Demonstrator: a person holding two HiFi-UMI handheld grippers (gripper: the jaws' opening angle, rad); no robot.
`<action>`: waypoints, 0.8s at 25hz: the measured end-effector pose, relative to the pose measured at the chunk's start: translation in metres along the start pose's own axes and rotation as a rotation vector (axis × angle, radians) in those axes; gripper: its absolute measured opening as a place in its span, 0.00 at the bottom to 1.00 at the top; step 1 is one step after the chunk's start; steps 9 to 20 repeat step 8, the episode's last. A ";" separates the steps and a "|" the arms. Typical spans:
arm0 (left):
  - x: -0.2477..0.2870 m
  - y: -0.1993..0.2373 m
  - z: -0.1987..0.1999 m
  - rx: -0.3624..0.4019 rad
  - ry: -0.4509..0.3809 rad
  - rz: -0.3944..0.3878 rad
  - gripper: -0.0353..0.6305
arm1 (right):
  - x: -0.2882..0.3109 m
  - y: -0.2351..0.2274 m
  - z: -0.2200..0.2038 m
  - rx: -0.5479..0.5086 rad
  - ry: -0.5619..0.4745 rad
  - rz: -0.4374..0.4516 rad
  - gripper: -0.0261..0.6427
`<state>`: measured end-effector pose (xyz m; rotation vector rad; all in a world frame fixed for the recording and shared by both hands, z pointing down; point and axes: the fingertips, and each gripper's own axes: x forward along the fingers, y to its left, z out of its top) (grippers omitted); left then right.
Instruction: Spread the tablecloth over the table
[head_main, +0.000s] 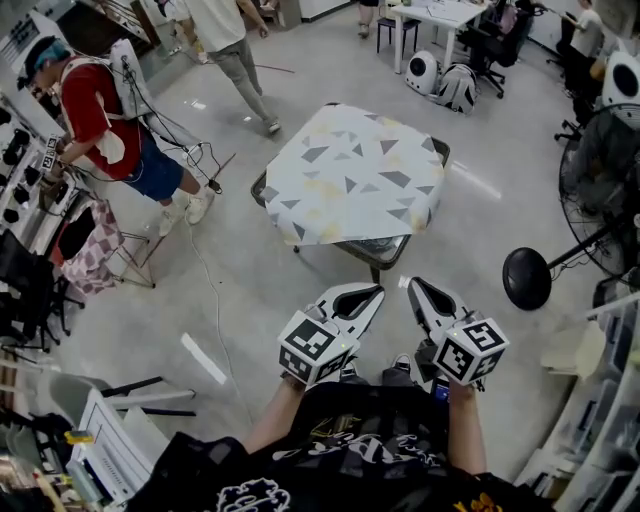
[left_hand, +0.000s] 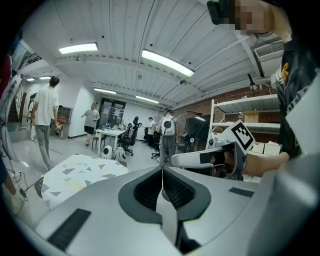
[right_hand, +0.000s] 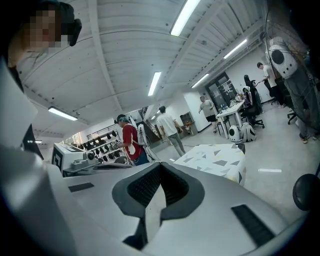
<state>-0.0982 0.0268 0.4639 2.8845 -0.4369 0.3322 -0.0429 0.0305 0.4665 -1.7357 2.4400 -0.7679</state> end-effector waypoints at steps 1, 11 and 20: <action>0.000 -0.001 0.000 -0.002 0.000 -0.003 0.09 | -0.001 0.000 0.000 -0.002 0.000 -0.003 0.06; 0.002 -0.002 -0.003 0.002 0.000 -0.012 0.09 | -0.001 -0.002 0.000 -0.003 -0.003 -0.013 0.06; 0.002 -0.002 -0.003 0.002 0.000 -0.012 0.09 | -0.001 -0.002 0.000 -0.003 -0.003 -0.013 0.06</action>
